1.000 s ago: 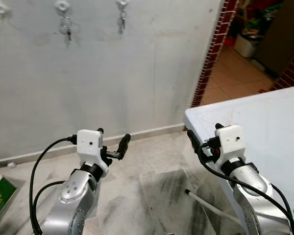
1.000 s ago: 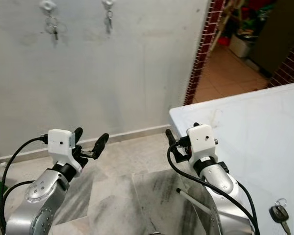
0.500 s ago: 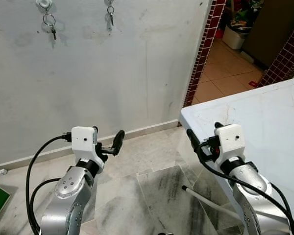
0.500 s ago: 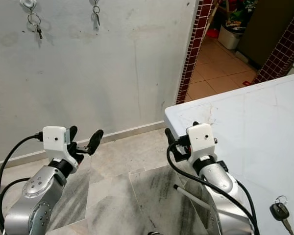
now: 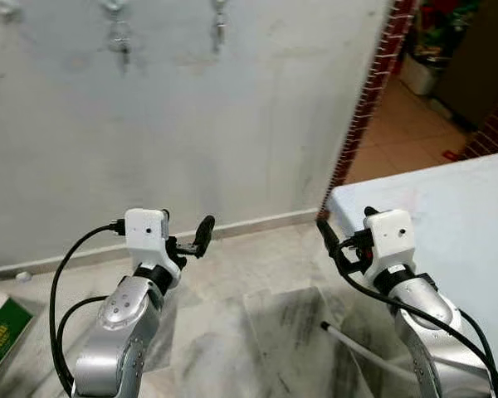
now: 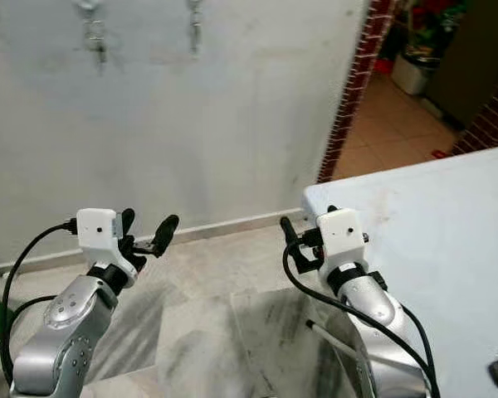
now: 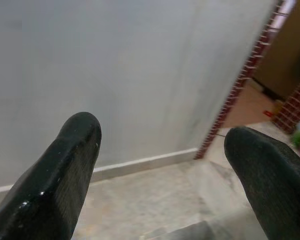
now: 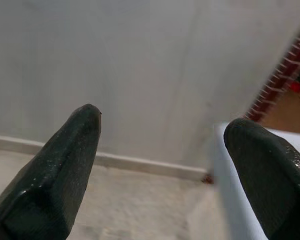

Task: Hang keys on a hook

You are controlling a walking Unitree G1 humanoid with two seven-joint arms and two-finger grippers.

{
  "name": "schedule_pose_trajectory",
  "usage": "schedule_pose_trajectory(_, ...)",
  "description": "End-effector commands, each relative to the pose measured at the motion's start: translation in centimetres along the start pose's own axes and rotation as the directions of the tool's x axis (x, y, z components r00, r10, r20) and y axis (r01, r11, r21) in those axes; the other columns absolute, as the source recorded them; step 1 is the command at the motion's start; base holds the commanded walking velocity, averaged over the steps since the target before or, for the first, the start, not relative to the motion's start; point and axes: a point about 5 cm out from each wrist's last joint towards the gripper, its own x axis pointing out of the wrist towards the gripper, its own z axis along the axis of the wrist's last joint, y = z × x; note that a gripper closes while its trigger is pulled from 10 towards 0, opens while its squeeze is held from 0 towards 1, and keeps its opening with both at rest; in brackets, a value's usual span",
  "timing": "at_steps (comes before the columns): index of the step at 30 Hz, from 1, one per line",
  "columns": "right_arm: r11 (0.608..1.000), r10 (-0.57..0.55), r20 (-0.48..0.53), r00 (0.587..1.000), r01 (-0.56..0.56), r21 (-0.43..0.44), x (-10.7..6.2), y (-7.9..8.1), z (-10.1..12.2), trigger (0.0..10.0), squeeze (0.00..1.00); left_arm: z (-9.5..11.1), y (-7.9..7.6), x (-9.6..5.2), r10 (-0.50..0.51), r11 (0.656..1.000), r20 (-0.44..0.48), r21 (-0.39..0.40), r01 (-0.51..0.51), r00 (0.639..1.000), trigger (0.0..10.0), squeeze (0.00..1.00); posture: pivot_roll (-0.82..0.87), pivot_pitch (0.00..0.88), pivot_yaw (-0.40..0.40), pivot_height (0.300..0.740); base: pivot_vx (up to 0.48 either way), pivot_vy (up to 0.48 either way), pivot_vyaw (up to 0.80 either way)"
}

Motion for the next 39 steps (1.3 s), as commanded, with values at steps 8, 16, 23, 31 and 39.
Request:
schedule_pose_trajectory(8, 1.0, -0.016, -0.003, 1.0, 0.016, -0.003, -0.2, -0.31, -0.08, 10.0, 0.0, -0.03, -0.25, 0.15, -0.016, 1.0, -0.009, -0.001, 0.016, 1.0, 10.0, 0.0, -0.03, 0.096, 0.018, 0.74, 0.0, 0.347, 0.0)
schedule_pose_trajectory(16, 1.0, -0.021, -0.001, 1.0, 0.021, -0.003, -0.18, -0.36, -0.03, 10.0, 0.0, 0.06, -0.44, 0.27, -0.024, 1.0, -0.002, 0.004, 0.024, 1.0, 10.0, 0.0, -0.03, 0.094, 0.019, 0.74, 0.0, 0.215, 0.0)
schedule_pose_trajectory(23, 1.0, -0.023, -0.008, 1.0, 0.023, -0.004, -0.2, -0.39, -0.09, 10.0, 0.0, 0.42, -0.68, 0.28, -0.052, 0.999, 0.011, 0.002, 0.052, 0.999, 10.0, 0.0, -0.03, 0.095, 0.02, 0.74, 0.0, 0.0, -0.61)
schedule_pose_trajectory(31, 1.0, -0.021, -0.006, 1.0, 0.021, -0.006, -0.12, -0.39, -0.04, 10.0, 0.0, 0.32, -0.68, 0.33, -0.046, 0.998, 0.002, -0.032, 0.046, 0.999, 10.0, 0.0, -0.03, 0.095, 0.02, 0.74, 0.0, 0.0, -0.8)
schedule_pose_trajectory(39, 1.0, -0.022, -0.007, 1.0, 0.022, -0.011, -0.23, -0.43, -0.01, 10.0, 0.0, 0.12, -0.85, 0.4, -0.054, 0.998, -0.012, -0.046, 0.054, 0.998, 10.0, 0.0, -0.04, 0.094, 0.018, 0.74, 0.0, 0.0, -0.8)
